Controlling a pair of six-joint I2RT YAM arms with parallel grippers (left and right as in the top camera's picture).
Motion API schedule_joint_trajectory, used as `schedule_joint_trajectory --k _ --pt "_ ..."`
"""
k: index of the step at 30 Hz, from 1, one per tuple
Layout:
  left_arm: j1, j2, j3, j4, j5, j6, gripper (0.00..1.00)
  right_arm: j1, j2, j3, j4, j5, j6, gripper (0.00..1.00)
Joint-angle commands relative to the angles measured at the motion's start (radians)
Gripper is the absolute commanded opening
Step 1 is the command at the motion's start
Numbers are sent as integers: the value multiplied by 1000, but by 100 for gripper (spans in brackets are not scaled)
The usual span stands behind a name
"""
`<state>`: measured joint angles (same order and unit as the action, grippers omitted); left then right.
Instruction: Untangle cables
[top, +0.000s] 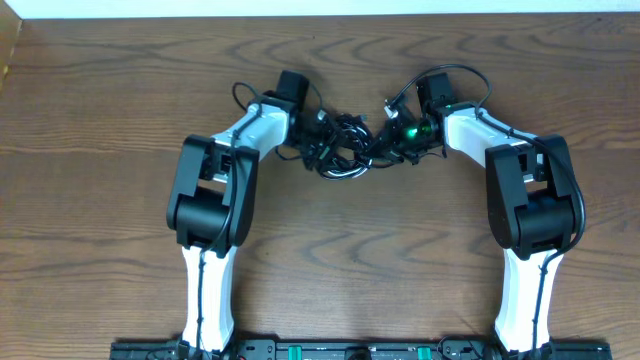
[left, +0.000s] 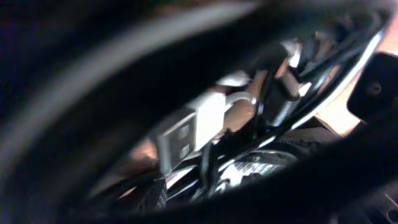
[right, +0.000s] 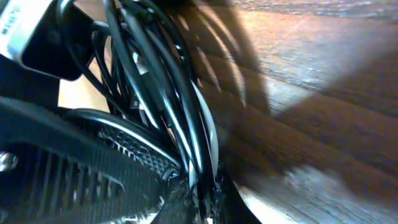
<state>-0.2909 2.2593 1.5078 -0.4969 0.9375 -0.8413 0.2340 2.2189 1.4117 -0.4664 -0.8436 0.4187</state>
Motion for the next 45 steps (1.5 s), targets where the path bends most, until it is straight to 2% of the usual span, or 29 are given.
schedule_joint_trajectory --k 1,4,7,9,10,22,32,37,45 --pt "-31 4 1 21 -77 -25 45 3 7 -2 -7 14 15 1" --pt "-45 6 1 29 -93 -40 45 3 7 -2 -8 14 15 1" --pt "-49 6 1 32 -93 -55 29 3 7 -2 -9 14 15 1" --pt "-47 6 1 32 -87 -54 8 3 7 -2 -9 14 15 1" --pt "-44 6 1 32 -76 -54 7 3 7 -2 -9 14 15 1" --pt "30 -62 2 34 133 64 7 2 7 -2 -21 68 14 1" --pt "62 -107 2 41 192 61 7 2 7 -2 -24 67 14 1" --pt "72 -109 2 158 351 14 7 2 7 -2 -23 68 14 1" --pt "73 -111 2 265 387 -32 7 2 7 -2 -23 68 14 1"
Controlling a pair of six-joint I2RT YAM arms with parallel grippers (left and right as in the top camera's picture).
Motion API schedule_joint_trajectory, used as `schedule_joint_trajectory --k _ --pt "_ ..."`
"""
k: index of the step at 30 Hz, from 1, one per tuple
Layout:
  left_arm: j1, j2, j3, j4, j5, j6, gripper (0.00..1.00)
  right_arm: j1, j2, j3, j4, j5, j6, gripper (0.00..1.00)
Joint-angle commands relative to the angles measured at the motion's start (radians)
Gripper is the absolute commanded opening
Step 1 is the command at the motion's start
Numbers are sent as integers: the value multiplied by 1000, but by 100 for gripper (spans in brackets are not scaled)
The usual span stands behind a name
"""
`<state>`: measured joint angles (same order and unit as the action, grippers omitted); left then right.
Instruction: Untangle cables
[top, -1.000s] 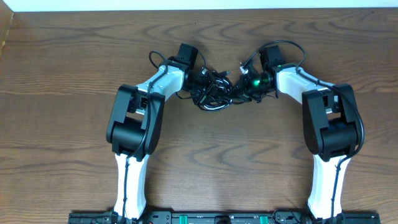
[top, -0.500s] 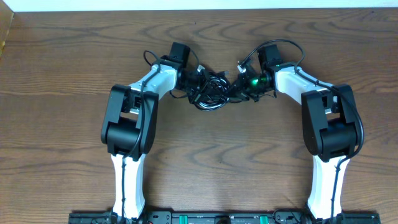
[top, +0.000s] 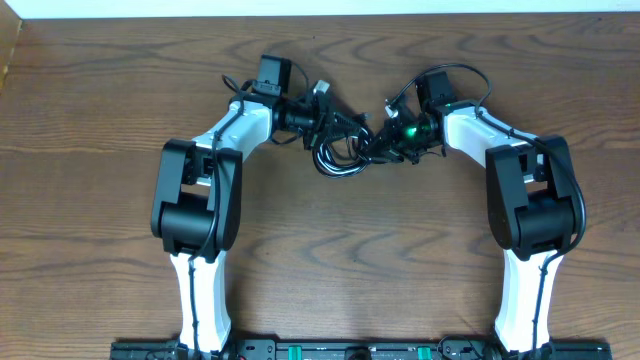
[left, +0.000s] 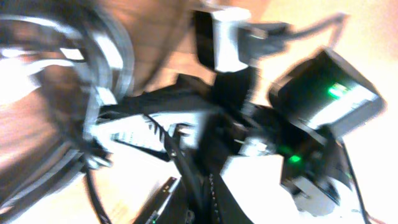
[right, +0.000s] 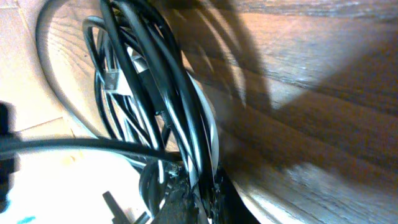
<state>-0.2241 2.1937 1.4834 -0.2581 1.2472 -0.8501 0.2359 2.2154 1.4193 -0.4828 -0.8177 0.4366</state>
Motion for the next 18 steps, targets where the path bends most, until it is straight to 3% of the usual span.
schedule_joint_trajectory --k 1,7,9,12,17,18 --pt "6 -45 26 29 71 -21 7 0 10 -10 -6 42 -4 1" --pt "9 -47 27 29 45 -20 7 0 10 -10 -7 42 -4 1" --pt "40 -65 33 24 -24 -14 7 0 10 -10 -7 42 -4 1" --pt "94 -106 33 -124 -241 56 11 -3 10 -10 -7 42 -4 2" --pt "124 -142 34 -497 -732 153 14 -2 10 -10 -6 42 -4 2" --pt "125 -142 38 -516 -737 165 14 -3 10 -10 -6 42 -4 2"
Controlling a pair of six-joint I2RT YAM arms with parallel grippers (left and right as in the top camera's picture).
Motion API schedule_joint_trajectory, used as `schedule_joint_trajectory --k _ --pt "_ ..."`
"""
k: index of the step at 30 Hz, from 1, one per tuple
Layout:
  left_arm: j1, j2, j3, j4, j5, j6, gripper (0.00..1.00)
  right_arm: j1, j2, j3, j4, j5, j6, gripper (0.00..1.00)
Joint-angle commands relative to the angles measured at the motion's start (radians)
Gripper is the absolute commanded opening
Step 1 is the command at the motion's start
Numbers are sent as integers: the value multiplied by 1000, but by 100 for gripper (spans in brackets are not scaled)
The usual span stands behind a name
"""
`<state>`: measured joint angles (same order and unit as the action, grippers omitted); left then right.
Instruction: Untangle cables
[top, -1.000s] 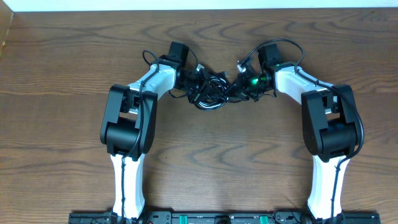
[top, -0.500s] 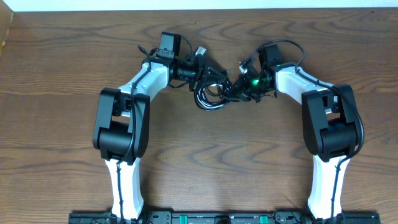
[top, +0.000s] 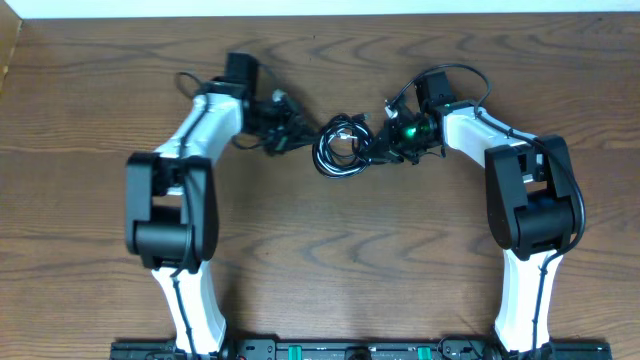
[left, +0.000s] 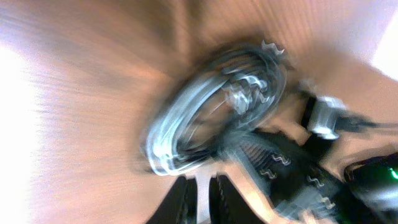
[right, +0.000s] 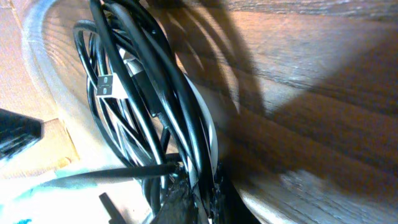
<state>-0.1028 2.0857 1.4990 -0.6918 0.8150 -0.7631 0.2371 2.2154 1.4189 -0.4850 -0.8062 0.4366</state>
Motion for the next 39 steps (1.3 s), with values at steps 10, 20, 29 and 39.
schedule_joint_trajectory --k 10,20,29,39 --pt "-52 -108 85 -160 -146 81 14 -3 10 -9 -5 45 -7 3" --pt "-237 -216 85 -155 -208 74 15 0 10 -9 -5 45 -7 4" --pt "-333 -114 69 -93 -289 -10 31 3 10 -9 -5 45 -6 4" --pt "-288 50 69 10 -282 -44 28 8 10 -9 -6 45 -7 4"
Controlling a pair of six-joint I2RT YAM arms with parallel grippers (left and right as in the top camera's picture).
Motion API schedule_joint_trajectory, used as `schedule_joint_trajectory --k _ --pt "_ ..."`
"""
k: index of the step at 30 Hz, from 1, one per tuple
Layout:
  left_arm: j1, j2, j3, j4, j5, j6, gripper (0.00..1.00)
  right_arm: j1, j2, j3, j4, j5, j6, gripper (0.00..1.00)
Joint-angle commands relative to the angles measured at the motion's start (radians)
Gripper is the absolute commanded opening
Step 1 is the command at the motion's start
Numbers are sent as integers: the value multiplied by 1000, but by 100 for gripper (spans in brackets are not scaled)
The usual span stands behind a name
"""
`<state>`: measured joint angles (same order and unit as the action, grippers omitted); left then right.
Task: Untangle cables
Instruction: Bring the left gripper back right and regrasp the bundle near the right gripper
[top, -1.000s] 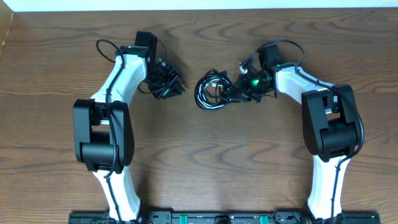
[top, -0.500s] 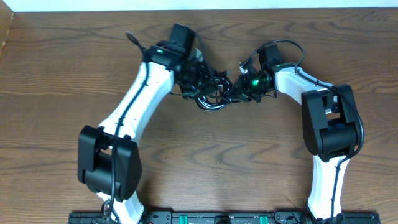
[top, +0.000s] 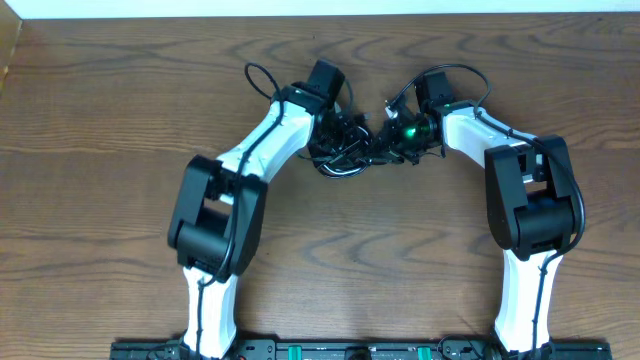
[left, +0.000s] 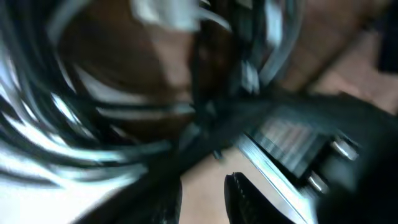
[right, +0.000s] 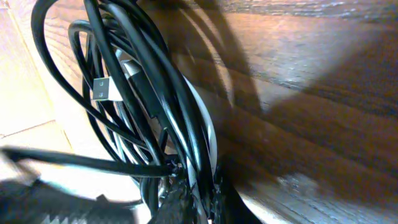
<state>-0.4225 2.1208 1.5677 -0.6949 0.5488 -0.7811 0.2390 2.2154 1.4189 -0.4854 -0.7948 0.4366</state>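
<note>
A tangle of black cables (top: 342, 158) lies on the wooden table, mid-back. In the right wrist view the cables (right: 146, 93) run as long loops with a silver USB plug (right: 103, 90) and a white strand (right: 210, 134) among them. My right gripper (top: 386, 147) is shut on several strands at the bundle's right end; the pinch shows at the gripper (right: 204, 198). My left gripper (top: 334, 128) sits over the bundle's upper left. Its view is blurred, with cables filling it. Bare table shows between the fingers of the open left gripper (left: 202, 198).
The brown wooden table (top: 120, 120) stretches to both sides of the bundle and in front of it. A white wall edge (top: 320, 6) bounds the far side. Both arm bases stand at the near edge.
My left gripper was out to the left of the bundle with its fingers close together. It is now back over the bundle's upper left with the fingers apart. The right gripper has kept its hold.
Both grippers were in the tangle, the right one shut on strands. The left gripper then stood a little to the left with a white plug beside it, then farther left, leaving the coil looser. Now it is back at the bundle, open.
</note>
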Motion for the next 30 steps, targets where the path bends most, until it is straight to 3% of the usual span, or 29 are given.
schedule_joint_trajectory --k 1,9,16,19,25,30 --pt "41 15 0 20 -15 -26 28 6 10 -9 -5 33 -7 4" --pt "86 32 -11 28 -5 -32 30 6 10 -9 -5 34 -7 5" --pt "85 60 -11 92 131 -97 30 6 10 -9 -5 34 -7 5" --pt "85 63 -12 99 136 -116 42 6 10 -9 -5 34 -7 5" --pt "73 80 -16 100 135 -150 41 6 10 -9 -5 34 -7 5" --pt "56 98 -16 130 132 -164 35 6 10 -9 -5 34 -7 5"
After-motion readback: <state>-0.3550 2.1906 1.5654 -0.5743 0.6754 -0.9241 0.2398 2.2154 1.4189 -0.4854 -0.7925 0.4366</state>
